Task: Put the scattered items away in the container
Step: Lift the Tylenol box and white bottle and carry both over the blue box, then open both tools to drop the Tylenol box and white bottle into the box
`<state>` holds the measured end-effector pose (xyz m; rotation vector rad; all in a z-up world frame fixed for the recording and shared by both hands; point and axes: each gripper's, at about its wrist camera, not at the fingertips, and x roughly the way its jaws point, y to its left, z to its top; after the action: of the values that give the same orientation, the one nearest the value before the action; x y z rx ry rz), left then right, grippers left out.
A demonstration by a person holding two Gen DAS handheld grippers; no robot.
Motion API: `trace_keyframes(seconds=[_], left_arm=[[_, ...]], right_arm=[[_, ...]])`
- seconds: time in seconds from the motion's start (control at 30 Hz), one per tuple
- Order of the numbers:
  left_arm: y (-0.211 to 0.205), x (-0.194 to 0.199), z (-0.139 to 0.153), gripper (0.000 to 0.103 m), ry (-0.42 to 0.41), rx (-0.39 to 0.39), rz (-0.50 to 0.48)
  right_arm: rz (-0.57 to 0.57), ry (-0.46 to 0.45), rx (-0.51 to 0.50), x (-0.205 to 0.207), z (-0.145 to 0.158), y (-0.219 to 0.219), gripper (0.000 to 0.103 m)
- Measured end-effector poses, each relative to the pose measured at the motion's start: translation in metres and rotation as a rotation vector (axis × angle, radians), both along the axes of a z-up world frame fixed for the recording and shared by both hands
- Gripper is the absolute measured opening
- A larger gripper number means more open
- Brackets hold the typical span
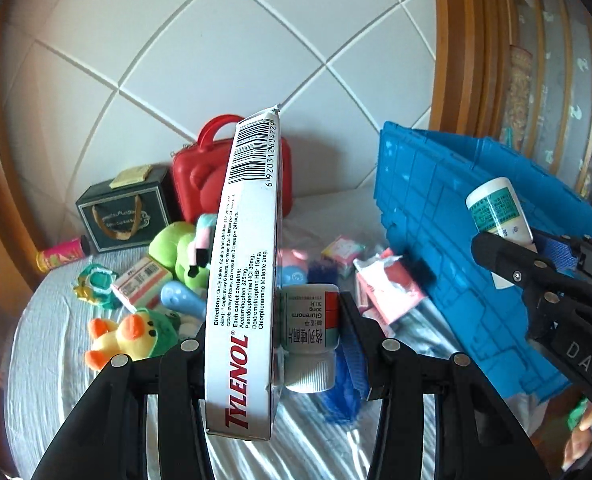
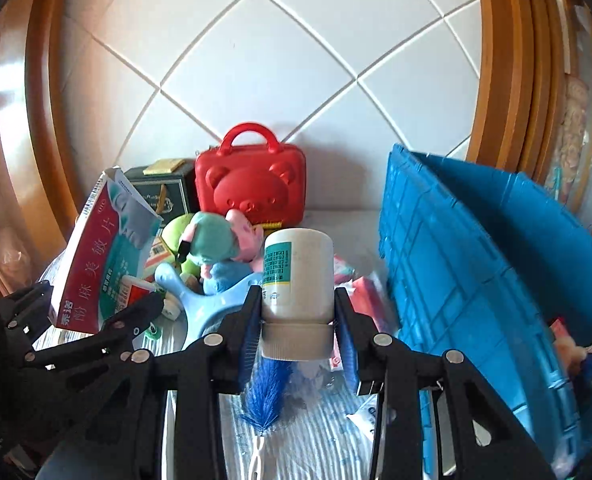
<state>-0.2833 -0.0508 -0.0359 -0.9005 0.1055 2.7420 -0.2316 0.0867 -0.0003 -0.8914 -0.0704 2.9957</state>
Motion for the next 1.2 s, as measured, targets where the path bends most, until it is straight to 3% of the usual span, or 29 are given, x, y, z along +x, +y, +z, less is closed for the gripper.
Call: trace_keyframes(seconds=[0.13, 0.27, 0.5, 0.67, 0.83, 1.1, 1.2], left_arm=[[0.041, 0.023, 0.032, 0.045, 0.065, 0.020, -0.040], [0.107, 0.043, 0.054, 0.046, 0.103, 0.030, -0.073], [0.249, 0.079, 0.064, 0.046, 0.125, 0.059, -0.089], [0.334, 0.092, 0.056, 0.046, 0.053, 0.026, -0.080], [0.378, 0.096, 0.046, 0.046, 0.009, -0.032, -0.059], [0.406, 0.090, 0.034, 0.046, -0.020, -0.068, -0.034], [0.409, 0.087, 0.034, 0.051, -0.010, -0.063, -0.036]], right_arm=[[-0.042, 0.071, 0.027, 0.027, 0.033, 0.039, 0.034], [-0.086, 0.105, 0.047, 0.050, 0.049, 0.105, 0.034], [-0.086, 0.113, 0.098, 0.077, 0.050, 0.241, 0.034], [-0.075, 0.043, 0.117, 0.073, 0.036, 0.319, 0.034], [-0.059, -0.028, 0.084, 0.063, 0.014, 0.366, 0.034], [-0.033, -0.064, 0.046, 0.054, -0.005, 0.390, 0.034], [-0.039, -0.050, 0.038, 0.055, -0.004, 0.395, 0.034]])
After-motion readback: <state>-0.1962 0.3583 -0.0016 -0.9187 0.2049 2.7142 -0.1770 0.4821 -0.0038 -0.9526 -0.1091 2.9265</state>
